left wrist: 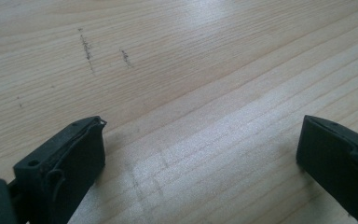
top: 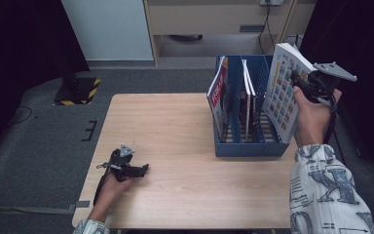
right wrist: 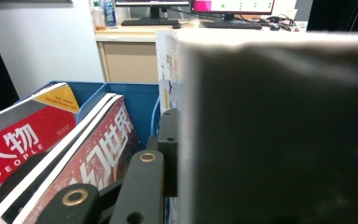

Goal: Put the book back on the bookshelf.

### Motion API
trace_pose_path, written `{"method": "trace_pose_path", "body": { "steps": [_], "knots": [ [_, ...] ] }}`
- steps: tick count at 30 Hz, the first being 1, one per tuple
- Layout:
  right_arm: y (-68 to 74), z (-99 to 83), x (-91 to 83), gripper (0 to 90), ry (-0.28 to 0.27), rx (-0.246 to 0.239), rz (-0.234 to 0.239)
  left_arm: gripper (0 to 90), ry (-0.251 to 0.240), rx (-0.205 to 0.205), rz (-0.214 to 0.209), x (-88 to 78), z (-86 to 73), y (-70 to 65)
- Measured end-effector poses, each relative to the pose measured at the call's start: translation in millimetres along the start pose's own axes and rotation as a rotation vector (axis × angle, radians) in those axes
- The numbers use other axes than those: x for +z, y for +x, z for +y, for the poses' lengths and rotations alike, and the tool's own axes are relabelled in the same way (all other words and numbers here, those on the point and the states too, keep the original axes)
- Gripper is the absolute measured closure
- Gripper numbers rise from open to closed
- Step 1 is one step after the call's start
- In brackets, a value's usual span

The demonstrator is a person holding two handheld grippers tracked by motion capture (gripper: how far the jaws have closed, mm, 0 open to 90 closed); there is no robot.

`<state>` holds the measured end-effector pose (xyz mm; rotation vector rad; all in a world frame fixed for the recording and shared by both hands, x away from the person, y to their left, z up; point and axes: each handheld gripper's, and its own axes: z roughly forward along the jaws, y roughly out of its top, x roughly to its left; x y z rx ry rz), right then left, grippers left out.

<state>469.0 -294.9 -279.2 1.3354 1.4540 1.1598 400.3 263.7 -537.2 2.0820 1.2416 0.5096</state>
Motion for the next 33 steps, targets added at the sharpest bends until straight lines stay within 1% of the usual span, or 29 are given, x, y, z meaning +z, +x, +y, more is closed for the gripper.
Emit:
{"method": "trace_pose_path", "body": {
  "steps": [14, 18, 25, 33],
  "knots": [
    [-1.0, 2.0, 10.8, 73.9, -0.025, 0.017, 0.001, 0.2, 0.0, 0.0, 0.0, 0.1, 0.1, -0.1],
    [-0.7, 3.0, 13.9, 73.9, -0.041, 0.023, 0.001, 0.1, 0.0, 0.0, 0.001, 0.2, 0.2, -0.1],
    [0.7, 0.9, 19.5, 73.9, -0.046, 0.013, 0.001, 0.2, 0.0, 0.001, 0.001, 0.2, 0.1, -0.1],
    [0.8, -1.7, 24.5, 73.9, -0.057, 0.017, 0.006, 0.1, 0.0, 0.0, 0.002, 0.4, 0.2, -0.4]
  ]
}}
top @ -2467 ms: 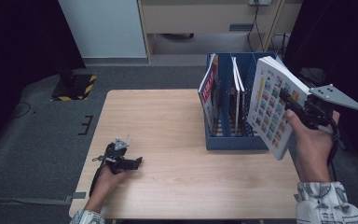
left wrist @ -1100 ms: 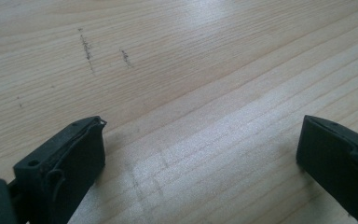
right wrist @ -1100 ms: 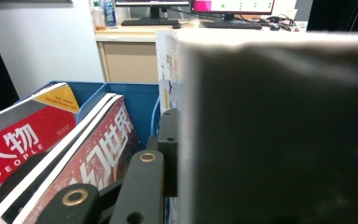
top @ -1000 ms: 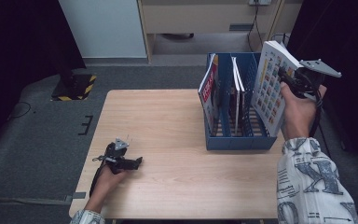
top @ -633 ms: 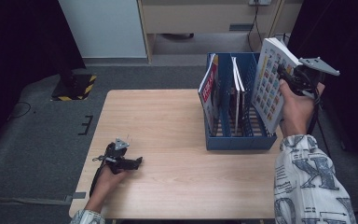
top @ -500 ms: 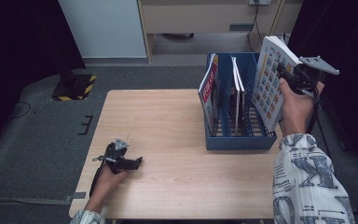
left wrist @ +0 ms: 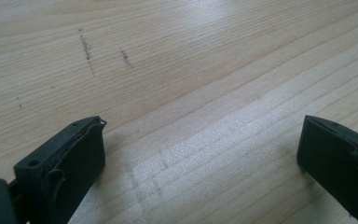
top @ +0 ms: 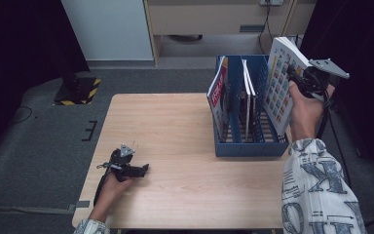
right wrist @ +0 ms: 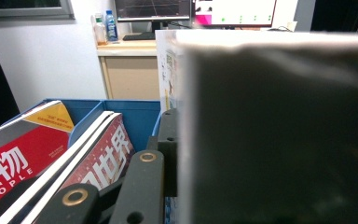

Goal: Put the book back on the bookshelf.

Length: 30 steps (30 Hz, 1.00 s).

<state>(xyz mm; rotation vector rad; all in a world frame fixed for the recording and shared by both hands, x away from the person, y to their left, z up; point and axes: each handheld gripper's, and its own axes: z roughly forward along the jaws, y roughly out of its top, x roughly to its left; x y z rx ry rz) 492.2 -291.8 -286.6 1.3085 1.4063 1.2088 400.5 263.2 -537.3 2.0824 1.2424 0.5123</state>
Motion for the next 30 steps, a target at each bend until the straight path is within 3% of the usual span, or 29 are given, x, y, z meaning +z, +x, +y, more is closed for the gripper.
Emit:
{"method": "trace_pose_path", "body": {
  "steps": [21, 30],
  "knots": [
    [4.1, -23.3, 21.3, 73.9, -0.035, 0.013, 0.002, 0.0, 0.003, 0.001, 0.0, 0.2, 0.3, -0.1],
    [6.7, -36.6, 25.9, 73.9, -0.026, 0.017, 0.004, 0.0, 0.004, 0.001, 0.001, 0.3, 0.4, -0.2]
  ]
}}
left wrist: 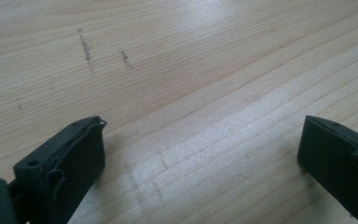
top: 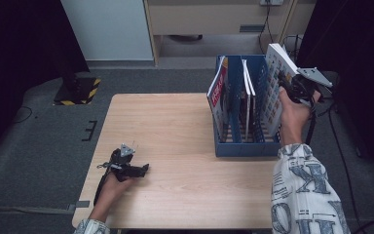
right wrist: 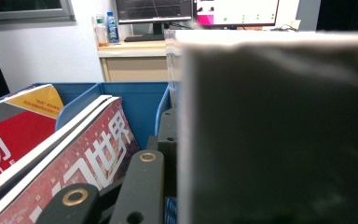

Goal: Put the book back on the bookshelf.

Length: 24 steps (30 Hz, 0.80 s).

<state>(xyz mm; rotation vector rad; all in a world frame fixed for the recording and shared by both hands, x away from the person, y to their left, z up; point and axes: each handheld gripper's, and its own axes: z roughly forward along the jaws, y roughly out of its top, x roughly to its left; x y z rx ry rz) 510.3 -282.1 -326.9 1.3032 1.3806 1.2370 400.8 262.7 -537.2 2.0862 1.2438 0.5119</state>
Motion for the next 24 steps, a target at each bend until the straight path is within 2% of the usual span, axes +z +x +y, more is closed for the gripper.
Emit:
{"method": "trace_pose_path", "body": {
  "steps": [6, 17, 24],
  "knots": [
    [2.1, -8.3, 2.2, 73.9, 0.003, -0.01, 0.002, 0.0, 0.0, 0.0, 0.0, 0.0, 0.0, 0.0],
    [-3.3, -26.8, 1.1, 73.9, 0.007, 0.015, -0.013, 0.0, 0.0, 0.0, 0.0, 0.0, 0.0, 0.0],
    [-2.1, -37.3, 4.1, 73.9, 0.03, 0.009, 0.003, 0.0, 0.0, 0.0, 0.0, 0.0, 0.0, 0.0]
  ]
}}
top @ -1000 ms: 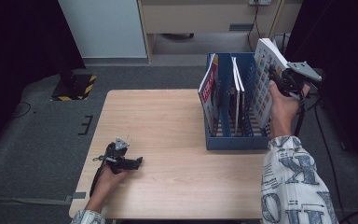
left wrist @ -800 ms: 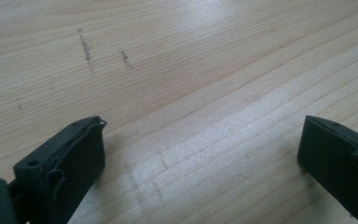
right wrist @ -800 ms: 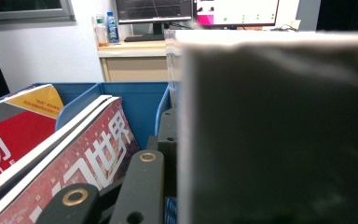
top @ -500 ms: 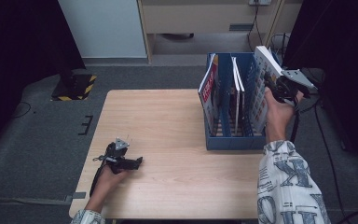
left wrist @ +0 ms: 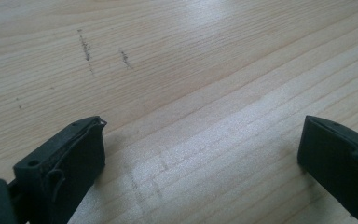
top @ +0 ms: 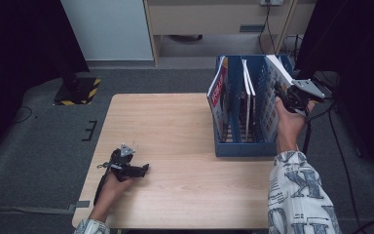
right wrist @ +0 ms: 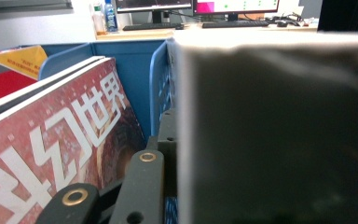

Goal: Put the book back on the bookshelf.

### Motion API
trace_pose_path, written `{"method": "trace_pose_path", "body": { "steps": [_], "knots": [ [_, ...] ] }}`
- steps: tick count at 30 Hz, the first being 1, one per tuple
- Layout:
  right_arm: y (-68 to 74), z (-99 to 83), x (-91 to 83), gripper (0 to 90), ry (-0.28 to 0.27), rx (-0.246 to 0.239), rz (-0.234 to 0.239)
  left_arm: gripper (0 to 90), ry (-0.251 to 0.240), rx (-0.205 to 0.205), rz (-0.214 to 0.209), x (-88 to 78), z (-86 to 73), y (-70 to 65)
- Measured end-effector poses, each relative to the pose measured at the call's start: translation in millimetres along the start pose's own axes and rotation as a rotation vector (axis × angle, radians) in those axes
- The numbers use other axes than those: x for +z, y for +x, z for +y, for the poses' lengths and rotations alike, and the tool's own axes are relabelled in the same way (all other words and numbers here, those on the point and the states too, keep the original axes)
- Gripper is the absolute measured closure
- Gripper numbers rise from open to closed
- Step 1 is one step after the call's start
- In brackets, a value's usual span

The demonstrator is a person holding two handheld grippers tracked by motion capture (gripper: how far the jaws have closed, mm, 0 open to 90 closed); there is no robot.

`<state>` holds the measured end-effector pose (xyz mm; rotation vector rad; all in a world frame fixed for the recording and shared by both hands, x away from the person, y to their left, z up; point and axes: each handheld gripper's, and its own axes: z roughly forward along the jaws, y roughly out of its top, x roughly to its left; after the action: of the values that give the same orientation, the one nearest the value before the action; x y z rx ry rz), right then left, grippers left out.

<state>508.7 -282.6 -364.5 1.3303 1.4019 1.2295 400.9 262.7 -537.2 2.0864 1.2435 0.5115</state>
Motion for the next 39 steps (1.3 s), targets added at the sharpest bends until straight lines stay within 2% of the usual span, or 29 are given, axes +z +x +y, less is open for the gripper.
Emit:
{"method": "trace_pose_path", "body": {
  "steps": [12, 25, 29, 31, 39],
  "knots": [
    [-1.0, -13.7, -0.4, 73.8, 0.029, 0.002, 0.014, 0.0, 0.0, 0.0, 0.0, 0.0, 0.0, 0.0],
    [-4.3, -14.0, -4.4, 72.5, 0.038, 0.009, 0.053, 0.0, 0.001, 0.002, 0.0, -0.1, -0.1, -0.3],
    [-3.8, -13.5, -3.8, 72.5, 0.057, -0.02, 0.064, 0.0, 0.003, 0.005, 0.0, -0.3, -0.1, -0.3],
    [-2.8, -14.5, -3.2, 72.7, 0.062, -0.041, 0.058, 0.0, 0.003, 0.004, 0.0, -0.3, -0.1, -0.3],
    [-6.2, -9.1, -2.8, 73.5, 0.044, -0.038, 0.006, 0.0, 0.002, 0.004, -0.001, -0.2, -0.1, -0.3]
  ]
}}
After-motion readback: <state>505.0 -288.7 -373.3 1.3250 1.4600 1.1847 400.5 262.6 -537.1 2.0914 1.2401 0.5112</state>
